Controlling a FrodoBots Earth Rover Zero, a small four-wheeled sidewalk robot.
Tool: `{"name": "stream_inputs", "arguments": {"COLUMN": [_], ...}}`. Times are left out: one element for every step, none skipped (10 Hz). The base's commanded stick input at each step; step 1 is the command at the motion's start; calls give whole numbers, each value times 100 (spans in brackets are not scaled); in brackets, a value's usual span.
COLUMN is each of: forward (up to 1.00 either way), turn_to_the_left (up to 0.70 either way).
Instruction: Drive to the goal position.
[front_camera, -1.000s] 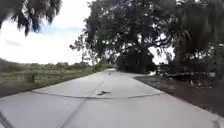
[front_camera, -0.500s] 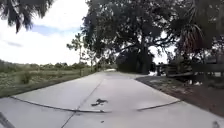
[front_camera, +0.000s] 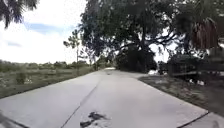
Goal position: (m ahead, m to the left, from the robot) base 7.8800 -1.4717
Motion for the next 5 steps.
{"name": "stream_inputs", "arguments": {"forward": [79, 70, 70, 70, 70], "turn_to_the_left": [0, 0, 0, 0, 0]}}
